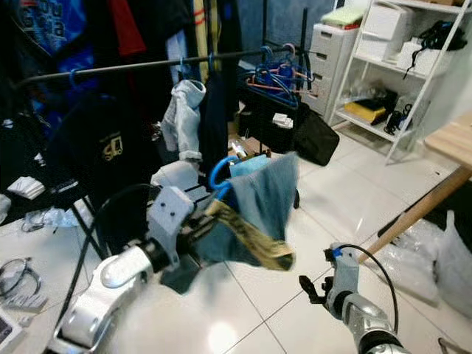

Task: Hang hanger

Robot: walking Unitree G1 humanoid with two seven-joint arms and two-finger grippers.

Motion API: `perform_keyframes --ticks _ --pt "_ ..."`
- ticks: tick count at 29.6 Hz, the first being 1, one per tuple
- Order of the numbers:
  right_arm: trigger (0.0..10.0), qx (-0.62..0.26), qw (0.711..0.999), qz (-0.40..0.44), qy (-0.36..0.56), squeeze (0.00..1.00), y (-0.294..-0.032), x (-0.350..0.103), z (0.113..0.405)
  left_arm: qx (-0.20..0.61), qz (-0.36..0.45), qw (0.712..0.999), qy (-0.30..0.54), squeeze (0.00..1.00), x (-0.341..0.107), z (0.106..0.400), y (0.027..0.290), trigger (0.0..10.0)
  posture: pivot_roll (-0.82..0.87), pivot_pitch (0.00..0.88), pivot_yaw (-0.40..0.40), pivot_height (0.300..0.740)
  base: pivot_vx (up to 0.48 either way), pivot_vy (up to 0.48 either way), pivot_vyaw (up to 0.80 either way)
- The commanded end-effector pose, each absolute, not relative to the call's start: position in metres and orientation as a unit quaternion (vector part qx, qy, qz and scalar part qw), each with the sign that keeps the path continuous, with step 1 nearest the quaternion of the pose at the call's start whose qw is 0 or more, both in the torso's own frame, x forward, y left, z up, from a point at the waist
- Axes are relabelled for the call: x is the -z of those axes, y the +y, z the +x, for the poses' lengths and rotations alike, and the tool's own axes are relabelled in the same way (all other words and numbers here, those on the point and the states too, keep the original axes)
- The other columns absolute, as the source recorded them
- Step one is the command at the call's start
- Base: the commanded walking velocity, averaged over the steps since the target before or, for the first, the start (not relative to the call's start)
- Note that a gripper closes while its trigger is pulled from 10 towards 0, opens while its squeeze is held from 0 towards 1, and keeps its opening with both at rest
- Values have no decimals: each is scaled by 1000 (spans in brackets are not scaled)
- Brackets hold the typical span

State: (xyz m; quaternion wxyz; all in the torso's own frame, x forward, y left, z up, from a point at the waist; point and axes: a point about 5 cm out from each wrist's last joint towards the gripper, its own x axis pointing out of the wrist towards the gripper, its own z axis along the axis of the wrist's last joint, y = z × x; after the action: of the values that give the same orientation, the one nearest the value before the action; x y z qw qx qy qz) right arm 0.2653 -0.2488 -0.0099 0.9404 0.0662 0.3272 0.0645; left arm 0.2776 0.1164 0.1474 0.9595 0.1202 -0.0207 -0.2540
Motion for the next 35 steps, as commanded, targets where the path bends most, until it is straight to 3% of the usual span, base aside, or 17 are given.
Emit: perform_keyframes --ticks 1,10,16,24,29,35 --pt "10000 -60 941 59 327 0 -249 10 265 229 136 964 -12 0 -147 282 121 10000 -34 0 3 740 371 0 0" --pt "10000 -62 942 52 326 0 -248 10 265 186 139 973 -6 0 -151 291 124 10000 -39 0 3 740 368 0 0" --pt "10000 -63 943 61 322 0 -249 10 265 148 129 980 -32 0 -166 298 134 10000 -42 0 4 740 364 0 765" --pt "10000 -65 943 56 322 0 -250 10 264 110 130 984 -58 0 -184 303 141 10000 -40 0 5 740 362 0 92" --pt "10000 -59 944 56 321 0 -251 10 264 101 131 984 -60 0 -187 305 145 10000 -39 0 5 740 363 0 759" --pt "10000 -41 942 54 329 0 -256 10 264 111 140 983 -28 0 -176 307 141 10000 -43 0 5 740 361 0 0"
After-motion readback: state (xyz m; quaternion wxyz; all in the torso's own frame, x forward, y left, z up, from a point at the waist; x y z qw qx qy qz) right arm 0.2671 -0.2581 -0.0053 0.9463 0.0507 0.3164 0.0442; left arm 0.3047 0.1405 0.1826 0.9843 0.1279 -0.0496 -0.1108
